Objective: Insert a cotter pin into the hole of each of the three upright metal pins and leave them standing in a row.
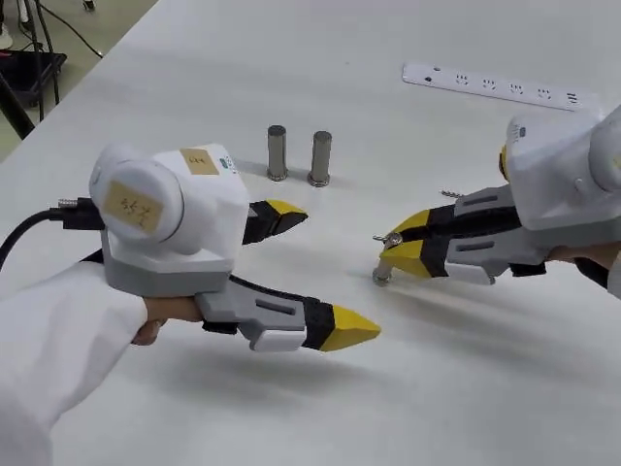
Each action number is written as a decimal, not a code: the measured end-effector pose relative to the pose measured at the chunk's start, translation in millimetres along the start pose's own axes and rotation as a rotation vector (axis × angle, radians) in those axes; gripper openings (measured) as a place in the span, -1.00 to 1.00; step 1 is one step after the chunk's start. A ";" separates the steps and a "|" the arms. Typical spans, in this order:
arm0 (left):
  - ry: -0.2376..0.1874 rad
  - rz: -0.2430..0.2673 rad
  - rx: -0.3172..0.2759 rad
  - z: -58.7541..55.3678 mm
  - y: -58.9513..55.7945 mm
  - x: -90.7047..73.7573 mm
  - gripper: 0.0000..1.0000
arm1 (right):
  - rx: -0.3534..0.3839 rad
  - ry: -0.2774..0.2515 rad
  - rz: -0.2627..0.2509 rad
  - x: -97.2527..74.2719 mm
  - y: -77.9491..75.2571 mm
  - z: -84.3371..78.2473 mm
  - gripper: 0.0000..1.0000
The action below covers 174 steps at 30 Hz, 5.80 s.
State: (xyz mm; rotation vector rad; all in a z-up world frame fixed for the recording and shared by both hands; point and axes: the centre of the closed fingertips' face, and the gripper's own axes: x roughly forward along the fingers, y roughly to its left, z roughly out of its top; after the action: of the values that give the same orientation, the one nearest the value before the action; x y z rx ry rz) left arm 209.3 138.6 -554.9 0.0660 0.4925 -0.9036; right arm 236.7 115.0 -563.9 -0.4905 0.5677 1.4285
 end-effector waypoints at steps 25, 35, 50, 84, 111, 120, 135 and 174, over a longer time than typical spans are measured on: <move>-0.014 0.011 -0.015 3.0 -0.9 -1.8 0.62 | -0.031 0.011 0.012 7.5 -0.1 0.2 -0.91; -0.015 0.019 -0.024 5.3 -0.2 -4.9 0.64 | -0.013 -0.024 -0.002 1.4 3.5 3.6 -0.63; -0.065 0.037 -0.042 26.3 -4.5 -17.7 0.70 | 0.051 -0.128 -0.065 -34.1 22.3 17.4 -0.22; -0.082 0.061 -0.104 38.1 -28.0 -29.5 0.77 | 0.331 -0.295 -0.291 -115.5 42.2 -6.3 0.48; -0.094 0.131 -0.127 40.5 20.3 -45.3 0.78 | 0.438 -0.277 -0.431 -131.4 35.4 -34.6 0.85; -0.191 0.197 -0.113 78.1 66.8 -51.3 0.77 | 0.468 -0.283 -0.475 -144.0 40.8 -43.7 0.87; -0.134 0.268 -0.088 69.4 112.5 -27.7 0.59 | 0.502 -0.273 -0.539 -157.0 43.2 -56.0 0.88; -0.030 0.424 -0.153 23.6 182.1 12.5 -0.53 | 0.567 -0.228 -0.605 -174.6 35.8 -74.9 0.84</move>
State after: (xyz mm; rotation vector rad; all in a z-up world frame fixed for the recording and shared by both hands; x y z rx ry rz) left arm 364.4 237.1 -566.5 0.0160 0.4947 -0.4504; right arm 186.3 -63.9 -510.8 -0.0270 0.5493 0.6871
